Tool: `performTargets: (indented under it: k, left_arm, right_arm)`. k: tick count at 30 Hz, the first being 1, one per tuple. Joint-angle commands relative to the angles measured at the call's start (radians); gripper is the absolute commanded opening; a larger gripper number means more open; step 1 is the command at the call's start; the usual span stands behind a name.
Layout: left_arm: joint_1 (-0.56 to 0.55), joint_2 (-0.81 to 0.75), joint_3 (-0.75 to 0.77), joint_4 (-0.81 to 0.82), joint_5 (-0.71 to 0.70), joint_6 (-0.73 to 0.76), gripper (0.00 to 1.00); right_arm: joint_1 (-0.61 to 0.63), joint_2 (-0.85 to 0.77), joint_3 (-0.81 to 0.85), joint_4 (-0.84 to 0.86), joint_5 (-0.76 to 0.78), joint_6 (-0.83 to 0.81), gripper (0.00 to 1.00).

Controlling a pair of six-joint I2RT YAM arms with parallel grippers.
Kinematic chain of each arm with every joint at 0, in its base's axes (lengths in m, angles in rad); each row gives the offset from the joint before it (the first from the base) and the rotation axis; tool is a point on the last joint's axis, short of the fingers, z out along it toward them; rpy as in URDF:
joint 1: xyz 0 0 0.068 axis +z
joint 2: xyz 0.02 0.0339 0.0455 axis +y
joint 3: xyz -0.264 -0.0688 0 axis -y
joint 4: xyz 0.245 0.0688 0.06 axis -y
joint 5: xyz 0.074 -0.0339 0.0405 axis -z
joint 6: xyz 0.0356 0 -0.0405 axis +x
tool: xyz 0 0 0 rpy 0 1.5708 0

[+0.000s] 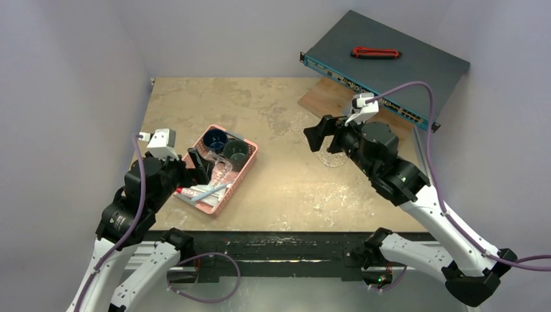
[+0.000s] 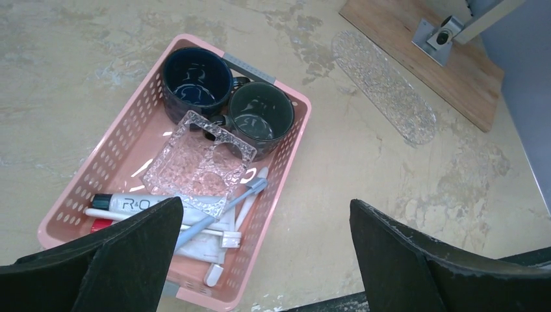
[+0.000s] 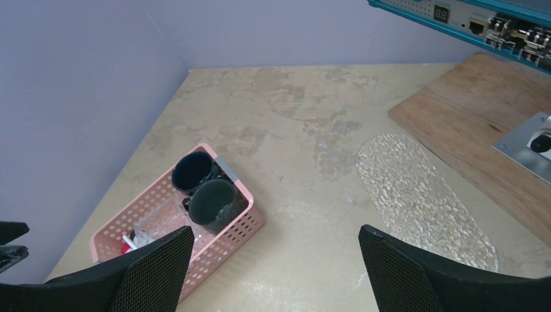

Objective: Prepare toiletry sets of a toothbrush and toothpaste on the tray

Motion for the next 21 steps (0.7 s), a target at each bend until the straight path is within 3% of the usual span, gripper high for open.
performTargets:
  k: [1, 8, 21]
  left_arm:
    - [0.001, -0.005, 0.031, -0.028, -0.043, -0.026, 1.0]
    - [0.001, 0.008, 0.059, -0.129, -0.109, -0.101, 1.0]
    - [0.001, 0.057, 0.116, -0.397, -0.257, -0.358, 1.0]
  right_arm:
    - [0.0, -0.042, -0.041, -0.005, 0.069, 0.037, 0.99]
    - [0.0, -0.029, -0.045, -0.052, 0.127, 0.033, 0.99]
    - [0.0, 0.055, -0.084, -0.055, 0.083, 0.032, 0.99]
